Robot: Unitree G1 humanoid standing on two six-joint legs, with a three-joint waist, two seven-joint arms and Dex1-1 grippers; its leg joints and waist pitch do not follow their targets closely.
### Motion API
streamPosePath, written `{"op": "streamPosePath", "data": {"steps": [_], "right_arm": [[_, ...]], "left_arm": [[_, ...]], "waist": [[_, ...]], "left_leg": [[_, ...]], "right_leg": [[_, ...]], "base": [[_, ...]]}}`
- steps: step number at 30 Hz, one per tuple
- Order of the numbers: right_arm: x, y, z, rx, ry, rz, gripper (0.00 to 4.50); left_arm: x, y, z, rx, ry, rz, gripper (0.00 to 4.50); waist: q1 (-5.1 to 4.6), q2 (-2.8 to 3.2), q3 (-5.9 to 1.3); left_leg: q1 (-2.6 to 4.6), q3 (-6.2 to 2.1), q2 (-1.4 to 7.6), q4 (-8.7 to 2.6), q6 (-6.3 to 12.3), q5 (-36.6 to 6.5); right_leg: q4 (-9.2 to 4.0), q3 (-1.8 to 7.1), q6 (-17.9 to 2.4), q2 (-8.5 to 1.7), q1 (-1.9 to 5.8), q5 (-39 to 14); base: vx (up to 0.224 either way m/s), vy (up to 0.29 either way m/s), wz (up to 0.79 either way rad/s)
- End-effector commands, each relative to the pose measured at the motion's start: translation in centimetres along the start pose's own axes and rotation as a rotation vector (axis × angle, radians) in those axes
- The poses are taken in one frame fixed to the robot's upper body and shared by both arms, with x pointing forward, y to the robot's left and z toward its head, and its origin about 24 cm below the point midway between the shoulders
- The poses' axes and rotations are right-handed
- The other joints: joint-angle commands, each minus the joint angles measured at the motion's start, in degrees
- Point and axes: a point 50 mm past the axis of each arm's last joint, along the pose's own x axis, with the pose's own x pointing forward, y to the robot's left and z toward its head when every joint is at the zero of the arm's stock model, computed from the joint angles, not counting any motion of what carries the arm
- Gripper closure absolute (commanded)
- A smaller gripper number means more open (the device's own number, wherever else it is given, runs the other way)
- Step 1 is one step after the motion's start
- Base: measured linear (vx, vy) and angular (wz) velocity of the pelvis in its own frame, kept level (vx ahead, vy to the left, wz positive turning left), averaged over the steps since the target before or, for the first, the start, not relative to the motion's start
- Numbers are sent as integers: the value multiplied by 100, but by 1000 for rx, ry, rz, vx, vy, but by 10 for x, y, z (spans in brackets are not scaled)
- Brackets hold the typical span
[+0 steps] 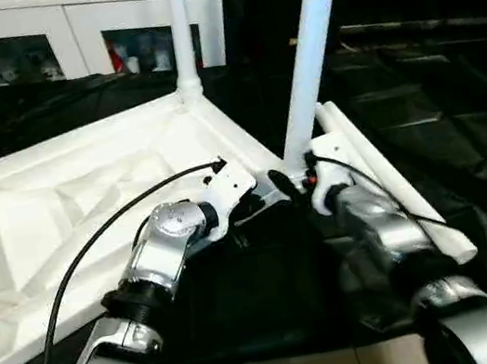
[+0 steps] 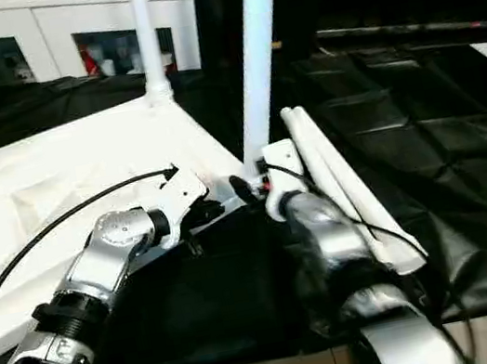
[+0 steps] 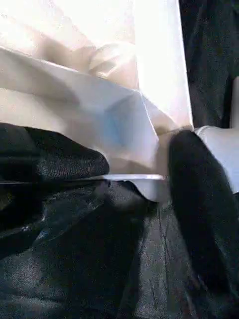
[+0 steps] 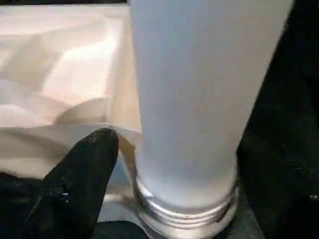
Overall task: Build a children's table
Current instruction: Rotate leg to tighten, then rotate table base
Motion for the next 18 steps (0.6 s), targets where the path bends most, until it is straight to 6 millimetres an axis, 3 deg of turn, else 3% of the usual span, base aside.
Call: {"op": "streamPosePath", "data": {"steps": [1,2,3,4,7,8,9,11,12,13,14,15,16,17,18], "right_arm": [[-12,8,11,-71,-29,158,66],[-15,8,10,-83,-26,174,63],[-18,8,10,-92,-23,188,63],[-28,10,9,-124,-23,251,63],[-37,15,14,-109,-66,303,63],[-42,17,16,-88,-90,330,63],[-42,17,16,-88,-90,330,63],[-46,18,17,-71,-98,349,63],[-49,20,14,-79,-79,365,63],[-52,22,9,-87,-54,375,63],[-53,21,7,-88,-47,361,63],[-53,21,7,-88,-47,361,63],[-53,20,6,-93,-44,337,63],[-52,16,5,-113,-41,302,63],[-52,16,5,-113,-41,302,63]], "left_arm": [[2,3,22,-17,-166,20,450],[1,5,23,-17,-172,21,422],[-1,6,24,-16,-178,22,405],[-8,12,27,-32,-196,26,405],[-23,21,26,-45,-207,20,400],[-37,29,24,-55,-201,31,373],[-37,29,24,-55,-201,31,360],[-47,36,21,-63,-195,46,357],[-63,50,17,-45,-166,120,346],[-89,71,11,-20,-122,243,330],[-106,84,9,-9,-98,320,317],[-106,84,9,-9,-98,320,315],[-118,92,7,-10,-80,366,315],[-131,99,4,-12,-49,408,315],[-131,99,4,-12,-49,408,315]], "waist": [[13,93,-349],[38,59,-351],[61,34,-375],[77,73,-372],[-10,57,-359],[-12,144,-361],[-50,108,-355],[-92,118,-338],[-92,133,-331],[-78,104,-327],[-82,124,-329],[-122,144,-336],[-139,104,-333],[-127,138,-332],[-128,149,-325]], "left_leg": [[112,-113,189,-327,250,-710],[138,-109,202,-321,248,-757],[119,-111,202,-304,261,-692],[90,-122,196,-307,284,-603],[79,-128,202,-320,292,-763],[91,-137,203,-322,267,-800],[77,-135,211,-327,271,-828],[86,-132,200,-335,231,-885],[101,-129,198,-340,208,-907],[97,-132,198,-339,175,-895],[95,-138,198,-345,152,-902],[98,-147,192,-350,113,-875],[98,-146,194,-352,103,-867],[136,-138,198,-344,74,-850],[141,-130,197,-348,38,-822]], "right_leg": [[-430,296,-993,-402,254,265],[-448,293,-990,-399,255,270],[-399,293,-1065,-405,280,459],[-382,282,-1098,-405,295,636],[-398,271,-1187,-412,288,534],[-386,273,-1228,-422,284,486],[-396,276,-1253,-409,287,436],[-413,276,-1262,-393,271,268],[-425,276,-1261,-386,262,184],[-417,279,-1213,-380,262,66],[-413,277,-1163,-376,261,47],[-402,275,-1106,-364,255,117],[-406,271,-1109,-361,256,132],[-398,272,-1167,-362,228,177],[-386,272,-1212,-354,211,213]], "base": [[0,0,0],[0,0,0],[0,0,0],[0,0,0],[0,0,0],[0,0,0],[0,0,0],[0,0,0],[0,0,0],[0,0,0],[0,0,0],[0,0,0],[0,0,0],[0,0,0],[0,0,0]]}}
